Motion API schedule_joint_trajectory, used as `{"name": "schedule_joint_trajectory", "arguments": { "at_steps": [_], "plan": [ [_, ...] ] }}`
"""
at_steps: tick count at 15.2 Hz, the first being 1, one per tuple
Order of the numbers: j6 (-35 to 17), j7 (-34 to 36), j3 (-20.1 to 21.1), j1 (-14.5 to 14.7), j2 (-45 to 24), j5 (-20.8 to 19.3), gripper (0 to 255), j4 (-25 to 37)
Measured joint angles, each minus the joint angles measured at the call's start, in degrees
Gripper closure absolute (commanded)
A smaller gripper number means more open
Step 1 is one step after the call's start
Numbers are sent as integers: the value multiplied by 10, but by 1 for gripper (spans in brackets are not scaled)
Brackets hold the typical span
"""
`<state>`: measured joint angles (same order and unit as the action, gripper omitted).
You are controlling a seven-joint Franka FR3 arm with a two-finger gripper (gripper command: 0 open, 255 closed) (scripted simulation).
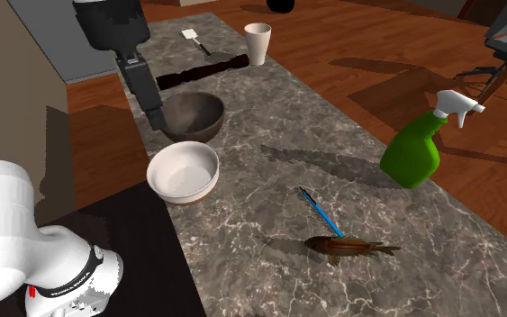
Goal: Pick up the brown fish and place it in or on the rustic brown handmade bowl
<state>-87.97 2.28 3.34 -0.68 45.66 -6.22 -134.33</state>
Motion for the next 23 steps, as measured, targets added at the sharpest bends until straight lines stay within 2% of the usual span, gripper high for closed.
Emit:
{"name": "schedule_joint_trajectory", "arguments": {
  "at_steps": [5,13,23],
  "plan": [
    [-39,-2,-20,-17,-44,-13,0,3],
    [-127,-7,-70,-55,-183,-37,0,52],
    [-199,-28,-133,-96,-377,-35,0,174]
  ]
}}
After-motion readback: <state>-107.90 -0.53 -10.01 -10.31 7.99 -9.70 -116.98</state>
